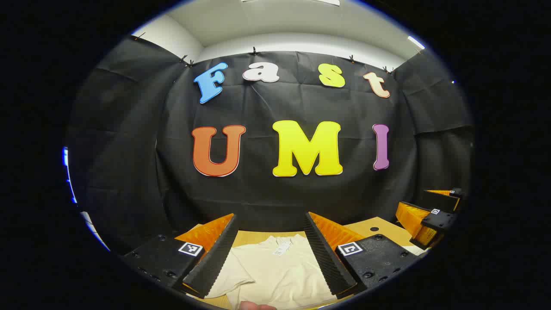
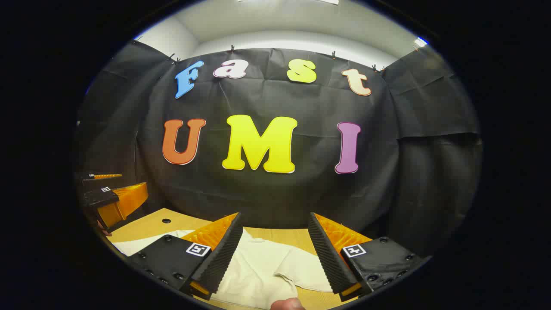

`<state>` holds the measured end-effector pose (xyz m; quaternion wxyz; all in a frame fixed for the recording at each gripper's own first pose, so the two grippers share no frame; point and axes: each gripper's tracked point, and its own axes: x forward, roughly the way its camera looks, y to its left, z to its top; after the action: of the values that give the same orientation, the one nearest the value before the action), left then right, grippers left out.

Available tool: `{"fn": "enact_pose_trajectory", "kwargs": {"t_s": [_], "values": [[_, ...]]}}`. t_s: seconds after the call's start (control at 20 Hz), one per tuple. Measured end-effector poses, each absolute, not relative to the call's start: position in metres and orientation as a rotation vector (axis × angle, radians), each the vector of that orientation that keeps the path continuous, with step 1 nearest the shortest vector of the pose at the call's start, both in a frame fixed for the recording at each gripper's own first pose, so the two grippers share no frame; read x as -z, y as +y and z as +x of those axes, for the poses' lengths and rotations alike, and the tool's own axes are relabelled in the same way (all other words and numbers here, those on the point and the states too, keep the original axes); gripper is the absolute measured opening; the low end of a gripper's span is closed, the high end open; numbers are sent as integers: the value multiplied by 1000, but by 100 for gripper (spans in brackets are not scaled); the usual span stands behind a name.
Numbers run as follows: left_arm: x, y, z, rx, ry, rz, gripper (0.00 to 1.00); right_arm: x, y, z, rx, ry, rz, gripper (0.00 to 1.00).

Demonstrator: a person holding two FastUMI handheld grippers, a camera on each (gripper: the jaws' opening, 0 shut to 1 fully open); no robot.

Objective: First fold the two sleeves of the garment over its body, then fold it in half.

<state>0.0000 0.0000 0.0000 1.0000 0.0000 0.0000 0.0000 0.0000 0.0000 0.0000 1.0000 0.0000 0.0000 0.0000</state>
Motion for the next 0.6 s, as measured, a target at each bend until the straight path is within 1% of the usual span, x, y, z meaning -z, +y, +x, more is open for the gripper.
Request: {"fn": "enact_pose_trajectory", "kwargs": {"t_s": [0.6], "values": [[-2,-10,1,3,4,-12,98,-3,-12,9,-9,-13,17,95]]}}
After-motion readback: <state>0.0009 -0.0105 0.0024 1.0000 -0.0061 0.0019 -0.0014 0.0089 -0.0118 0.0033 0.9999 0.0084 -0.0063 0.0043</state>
